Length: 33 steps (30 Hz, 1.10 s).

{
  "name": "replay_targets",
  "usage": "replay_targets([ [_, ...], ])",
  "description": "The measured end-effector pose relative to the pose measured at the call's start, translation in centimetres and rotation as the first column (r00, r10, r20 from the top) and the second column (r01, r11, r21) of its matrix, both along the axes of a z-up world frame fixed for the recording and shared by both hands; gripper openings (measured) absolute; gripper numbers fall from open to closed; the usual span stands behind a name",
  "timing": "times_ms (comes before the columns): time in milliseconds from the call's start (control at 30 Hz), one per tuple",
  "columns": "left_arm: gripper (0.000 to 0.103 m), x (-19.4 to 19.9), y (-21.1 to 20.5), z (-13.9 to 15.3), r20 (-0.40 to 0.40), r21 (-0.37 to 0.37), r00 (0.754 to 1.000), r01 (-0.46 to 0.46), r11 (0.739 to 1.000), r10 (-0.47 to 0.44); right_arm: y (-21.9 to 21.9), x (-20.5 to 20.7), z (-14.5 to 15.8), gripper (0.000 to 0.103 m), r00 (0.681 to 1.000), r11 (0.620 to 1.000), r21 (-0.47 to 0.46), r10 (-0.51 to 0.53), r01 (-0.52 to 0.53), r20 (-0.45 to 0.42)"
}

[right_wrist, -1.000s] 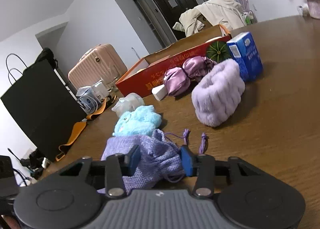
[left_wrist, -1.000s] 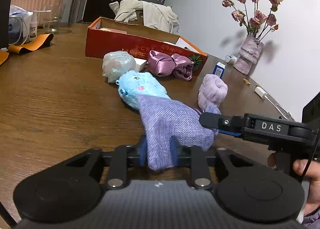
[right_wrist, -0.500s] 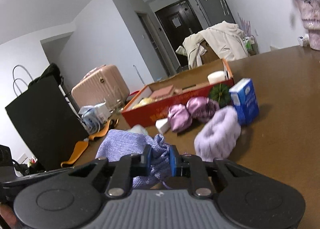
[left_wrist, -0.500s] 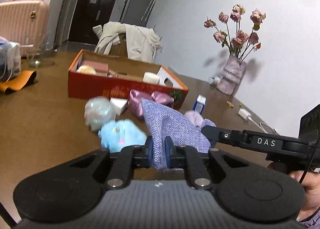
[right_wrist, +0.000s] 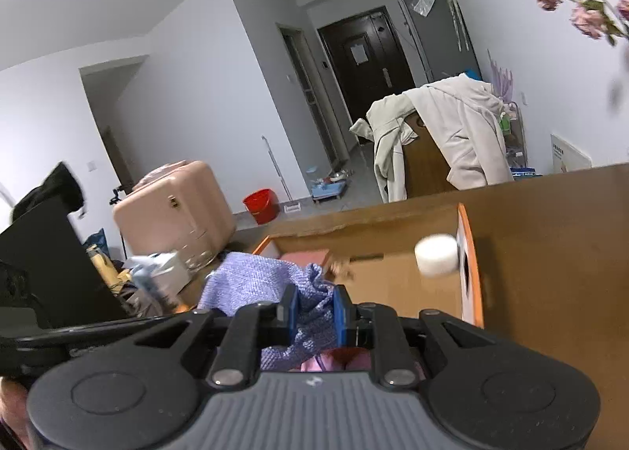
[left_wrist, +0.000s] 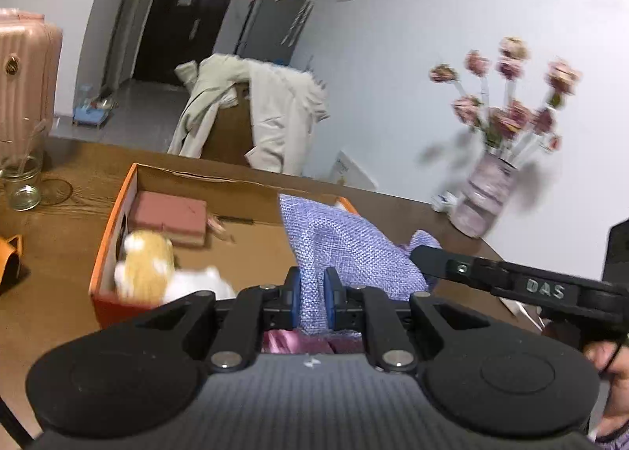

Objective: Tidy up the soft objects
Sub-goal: 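Carry the lavender bag into the box and open both tools, then withdraw both tools from the box back toward the pile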

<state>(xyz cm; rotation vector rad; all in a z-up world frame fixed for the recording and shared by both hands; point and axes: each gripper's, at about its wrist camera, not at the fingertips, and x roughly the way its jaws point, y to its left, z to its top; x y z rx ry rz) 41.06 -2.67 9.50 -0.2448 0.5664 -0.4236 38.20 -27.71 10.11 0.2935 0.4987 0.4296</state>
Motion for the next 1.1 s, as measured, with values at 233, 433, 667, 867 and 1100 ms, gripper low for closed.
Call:
replay_targets([
  [233, 0.013, 9.7, 1.4, -2.2, -0.097, 0.041, 0.993, -0.063, 0.997, 0.067, 2.6, 10.7, -1.3, 0.018, 0.994, 1.000, -0.013, -0.011, 0.009, -0.109],
  [433, 0.044, 12.2, 2.1, -4.7, -0.106, 0.153, 0.984, -0.123, 0.981, 0.140, 5.6, 15.5, -5.5, 0.028, 0.973, 0.996, -0.085, 0.002, -0.023, -0.229],
  [667, 0.051, 10.9, 3.0, -3.8, -0.052, 0.177, 0.987, -0.142, 0.974, 0.153, 5.4, 14.7, -5.4, 0.036, 0.978, 0.993, -0.120, -0.011, -0.015, -0.208],
  [867, 0.057, 8.1, 3.0, -0.8, 0.012, 0.185, 0.990, -0.142, 0.972, 0.142, 3.7, 11.8, -1.7, 0.041, 0.991, 0.985, -0.174, -0.046, 0.024, -0.124],
  [1100, 0.061, 2.8, 3.6, 2.9, 0.096, 0.202, 0.983, -0.170, 0.964, 0.154, 1.8, 5.9, 2.6, 0.051, 0.998, 0.980, -0.197, -0.039, 0.031, -0.040],
])
